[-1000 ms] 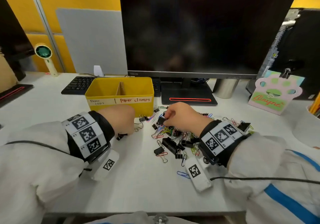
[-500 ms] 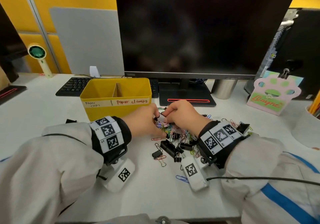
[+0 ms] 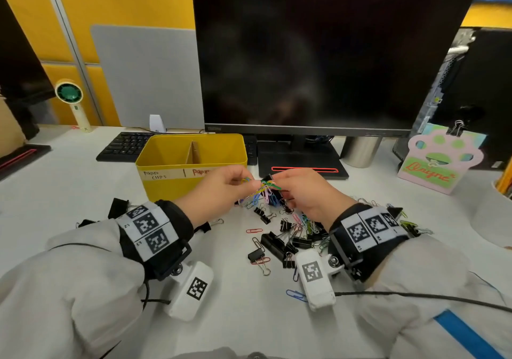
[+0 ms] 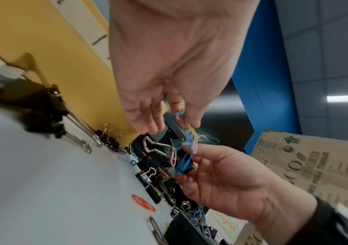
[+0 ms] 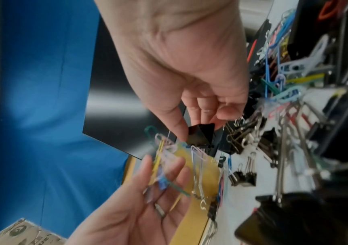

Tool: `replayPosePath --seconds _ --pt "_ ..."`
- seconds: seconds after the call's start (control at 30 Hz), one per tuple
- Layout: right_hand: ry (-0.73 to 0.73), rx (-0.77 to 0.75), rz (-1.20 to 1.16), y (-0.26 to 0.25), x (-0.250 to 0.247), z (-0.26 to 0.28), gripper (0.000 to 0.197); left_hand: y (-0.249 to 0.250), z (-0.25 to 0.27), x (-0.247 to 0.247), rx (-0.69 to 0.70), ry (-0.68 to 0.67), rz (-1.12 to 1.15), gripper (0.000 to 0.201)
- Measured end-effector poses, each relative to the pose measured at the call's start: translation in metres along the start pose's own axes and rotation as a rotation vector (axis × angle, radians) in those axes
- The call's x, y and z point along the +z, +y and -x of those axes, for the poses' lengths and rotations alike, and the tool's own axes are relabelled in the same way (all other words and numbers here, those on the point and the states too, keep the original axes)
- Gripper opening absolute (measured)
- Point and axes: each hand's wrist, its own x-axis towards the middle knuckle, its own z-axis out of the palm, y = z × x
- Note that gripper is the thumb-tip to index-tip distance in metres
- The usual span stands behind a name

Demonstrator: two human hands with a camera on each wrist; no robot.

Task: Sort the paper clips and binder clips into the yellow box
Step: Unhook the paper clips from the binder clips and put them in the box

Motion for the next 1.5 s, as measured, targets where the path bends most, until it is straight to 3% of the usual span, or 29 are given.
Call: replayPosePath --seconds 0.07,0.2,0.27,0.33,0.4,0.5,0.57,0.73,0.97,1.07,1.23,1.4,1.5 --pt "0.029 -0.005 0.033 0.000 -0.006 -0.001 0.013 -0.002 0.000 -0.003 -0.104 0.033 0.186 0.018" --pt "0.090 -0.013 0.334 -0.005 -0.016 0.001 0.011 0.002 0.004 -0.006 -0.297 0.099 0.834 0.016" --pt "0.098 -0.013 0.541 -0.007 -0.021 -0.001 0.017 0.002 0.007 -0.008 -0.343 0.125 0.946 0.009" --pt "0.086 0.025 0.763 -0.010 -0.022 -0.004 0.023 0.000 0.007 -0.007 -0.380 0.149 0.838 0.003" --pt "0.139 0.023 0.937 -0.014 -0.018 -0.007 0.025 -0.003 0.005 -0.005 -0.371 0.179 0.498 0.013" --pt "0.158 -0.191 0.955 -0.020 -0.005 -0.012 0.026 -0.005 0.000 -0.004 -0.195 0.159 -0.086 0.017" --pt "0.019 -0.305 0.889 -0.023 0.005 -0.015 0.035 -0.002 -0.002 -0.002 -0.169 0.103 -0.371 0.017" --pt "-0.242 -0.254 1.034 -0.027 0.020 -0.028 0.060 -0.003 -0.020 0.006 -0.114 -0.041 -0.755 0.031" --pt "-0.231 -0.244 1.131 -0.024 0.016 -0.043 0.049 -0.013 -0.032 0.001 -0.209 -0.058 -0.881 0.024" --pt "-0.198 -0.260 1.079 -0.020 0.015 -0.049 0.034 -0.013 -0.036 -0.001 -0.230 -0.048 -0.886 0.029" --pt "-0.067 -0.223 1.020 -0.017 0.020 -0.056 0.026 -0.007 -0.037 0.009 -0.191 -0.036 -0.936 0.046" --pt "-0.050 -0.173 1.060 -0.016 0.024 -0.057 0.026 -0.007 -0.039 0.015 -0.175 -0.033 -0.886 0.032" --pt "-0.073 -0.167 1.104 -0.014 0.024 -0.056 0.020 -0.002 -0.036 0.016 -0.182 -0.102 -0.899 0.024"
